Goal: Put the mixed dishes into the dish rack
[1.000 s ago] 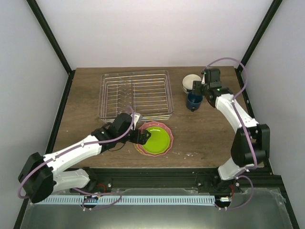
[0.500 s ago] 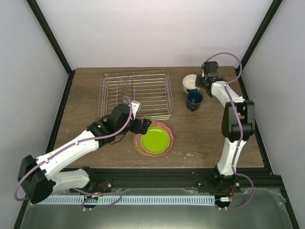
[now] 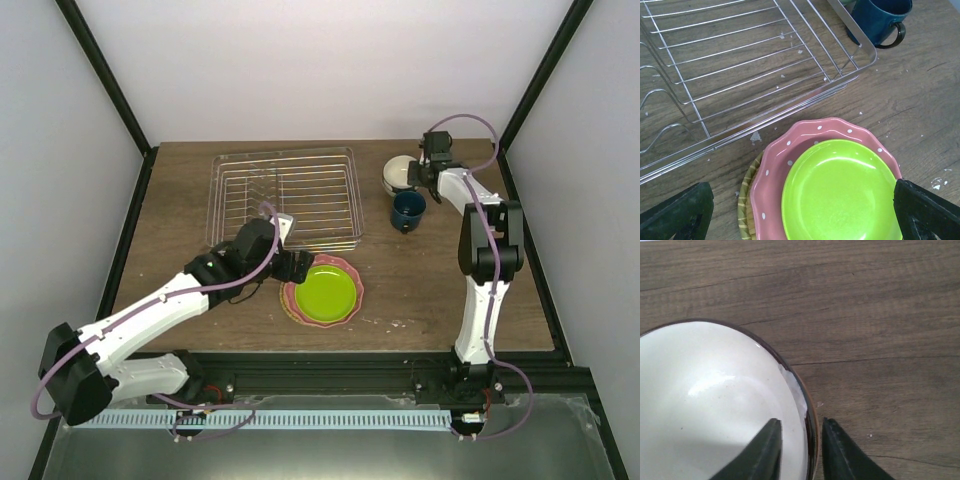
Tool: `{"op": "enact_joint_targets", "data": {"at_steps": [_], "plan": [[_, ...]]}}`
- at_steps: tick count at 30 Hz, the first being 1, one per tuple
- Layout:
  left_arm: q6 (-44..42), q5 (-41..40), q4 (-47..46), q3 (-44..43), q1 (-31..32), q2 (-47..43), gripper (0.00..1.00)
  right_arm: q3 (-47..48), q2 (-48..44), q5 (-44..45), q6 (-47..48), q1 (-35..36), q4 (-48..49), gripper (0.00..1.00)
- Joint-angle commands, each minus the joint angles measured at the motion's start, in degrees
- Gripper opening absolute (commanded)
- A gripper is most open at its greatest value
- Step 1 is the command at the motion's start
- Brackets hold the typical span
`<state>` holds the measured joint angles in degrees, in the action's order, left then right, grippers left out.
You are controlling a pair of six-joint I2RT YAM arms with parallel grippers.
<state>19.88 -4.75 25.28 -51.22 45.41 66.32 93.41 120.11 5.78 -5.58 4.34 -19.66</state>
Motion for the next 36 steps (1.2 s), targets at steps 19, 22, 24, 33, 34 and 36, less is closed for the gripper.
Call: {"op": "enact_joint_targets", "data": {"at_steps": [19,22,24,33,34,36], "plan": [[-0.64,0.59,-0.73,-4.32,-0.07,3.45,1.0,8.76,-4.35,-0.89,2.5,-0.41,-1.5,0.01],[-0.55,0.16,-1.39,-5.43,-0.1,4.24,1.0,9.41,-7.73,-1.72,3.18,-0.39,-1.25,0.01],[-0.3,-1.43,-1.5,-6.46,-0.14,4.98,1.0,7.74,-10.86,-2.17,3.59,-0.24,-0.41,0.01],[-1.1,-5.78,-2.59,-13.27,-0.21,8.13,1.0,-10.25,-26.24,5.84,7.76,9.36,8.21,0.01],[-1.15,-6.22,-2.86,-13.94,-0.23,8.33,1.0,-11.87,-27.73,7.14,8.09,11.1,8.89,0.01],[-1.24,-7.22,-3.04,-15.11,-0.36,8.7,1.0,-15.03,-30.28,10.34,8.13,14.69,9.89,0.01]]}}
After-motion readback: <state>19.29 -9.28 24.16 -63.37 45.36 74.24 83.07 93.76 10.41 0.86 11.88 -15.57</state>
